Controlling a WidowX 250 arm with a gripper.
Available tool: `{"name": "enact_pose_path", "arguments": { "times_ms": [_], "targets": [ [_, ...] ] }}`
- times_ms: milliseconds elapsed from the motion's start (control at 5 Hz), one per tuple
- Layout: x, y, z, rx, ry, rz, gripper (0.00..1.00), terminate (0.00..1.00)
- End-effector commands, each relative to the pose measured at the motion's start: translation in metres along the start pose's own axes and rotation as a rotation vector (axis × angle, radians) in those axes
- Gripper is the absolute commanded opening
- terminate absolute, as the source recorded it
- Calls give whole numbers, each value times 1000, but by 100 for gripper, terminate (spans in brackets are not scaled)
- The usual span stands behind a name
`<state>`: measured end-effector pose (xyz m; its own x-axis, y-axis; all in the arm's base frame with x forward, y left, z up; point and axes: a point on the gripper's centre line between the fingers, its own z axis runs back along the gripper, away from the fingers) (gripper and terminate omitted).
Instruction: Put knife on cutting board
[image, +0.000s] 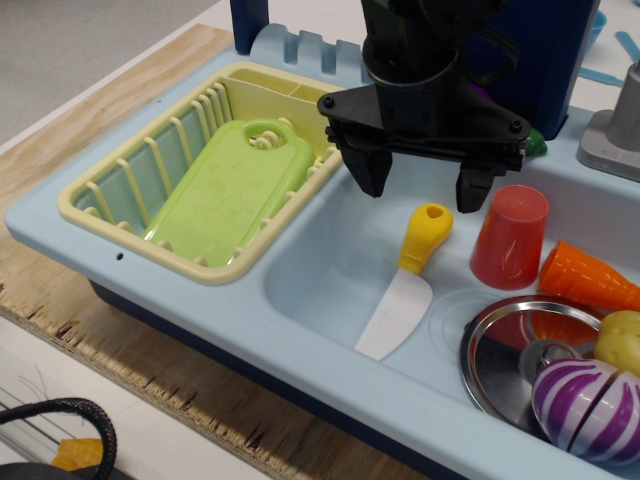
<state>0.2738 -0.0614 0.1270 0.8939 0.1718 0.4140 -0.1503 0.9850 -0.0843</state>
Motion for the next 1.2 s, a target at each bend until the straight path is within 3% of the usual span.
{"name": "enact_pose_path", "arguments": {
  "times_ms": [0, 600, 1000],
  "targets": [
    [0, 0, 0, 0, 0, 0, 100, 0],
    [-6, 0, -27, -31, 53, 39, 100, 0],
    [-17, 1, -37, -37, 124, 49, 100, 0]
  ]
}}
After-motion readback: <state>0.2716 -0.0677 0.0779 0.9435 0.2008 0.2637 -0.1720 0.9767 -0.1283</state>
